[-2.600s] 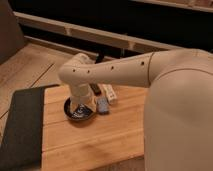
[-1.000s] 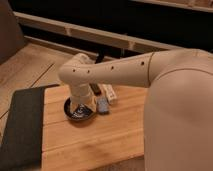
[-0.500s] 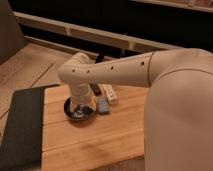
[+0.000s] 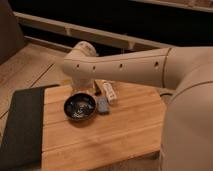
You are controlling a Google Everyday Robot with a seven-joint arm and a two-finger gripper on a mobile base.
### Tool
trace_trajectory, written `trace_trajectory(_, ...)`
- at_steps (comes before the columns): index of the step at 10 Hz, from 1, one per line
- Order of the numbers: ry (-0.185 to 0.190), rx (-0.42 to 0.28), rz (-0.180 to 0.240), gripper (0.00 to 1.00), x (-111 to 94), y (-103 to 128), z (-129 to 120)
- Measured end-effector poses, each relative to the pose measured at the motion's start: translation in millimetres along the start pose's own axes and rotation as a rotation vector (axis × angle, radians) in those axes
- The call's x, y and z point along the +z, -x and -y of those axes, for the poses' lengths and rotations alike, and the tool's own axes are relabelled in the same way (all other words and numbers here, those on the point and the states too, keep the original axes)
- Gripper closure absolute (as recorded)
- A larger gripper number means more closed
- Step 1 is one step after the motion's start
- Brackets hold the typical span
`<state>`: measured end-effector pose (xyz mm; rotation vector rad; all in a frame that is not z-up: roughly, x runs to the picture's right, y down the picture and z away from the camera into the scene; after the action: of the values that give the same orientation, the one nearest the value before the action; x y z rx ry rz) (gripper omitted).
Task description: Wipe the white sponge on the table
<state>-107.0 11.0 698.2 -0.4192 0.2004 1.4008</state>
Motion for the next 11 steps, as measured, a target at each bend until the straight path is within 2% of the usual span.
trace_trajectory(3, 0.004, -0.003, -0.004, 0.35, 2, -1, -3)
trace_trajectory(4, 0.000, 0.022, -0.018, 0.35, 8, -5, 5)
trace_trajectory(5, -0.008, 0.095, -0.030, 0.35, 14, -7, 32)
trace_trajectory(6, -0.011, 0.130, -0.026, 0.35, 13, -5, 48)
trace_trajectory(9, -0.006, 0.254, 0.013, 0.35, 9, -6, 107)
trace_trajectory(10, -0.012, 0.286, 0.021, 0.35, 8, -8, 123)
trace_trajectory(11, -0.009, 0.290, 0.021, 0.35, 8, -9, 124)
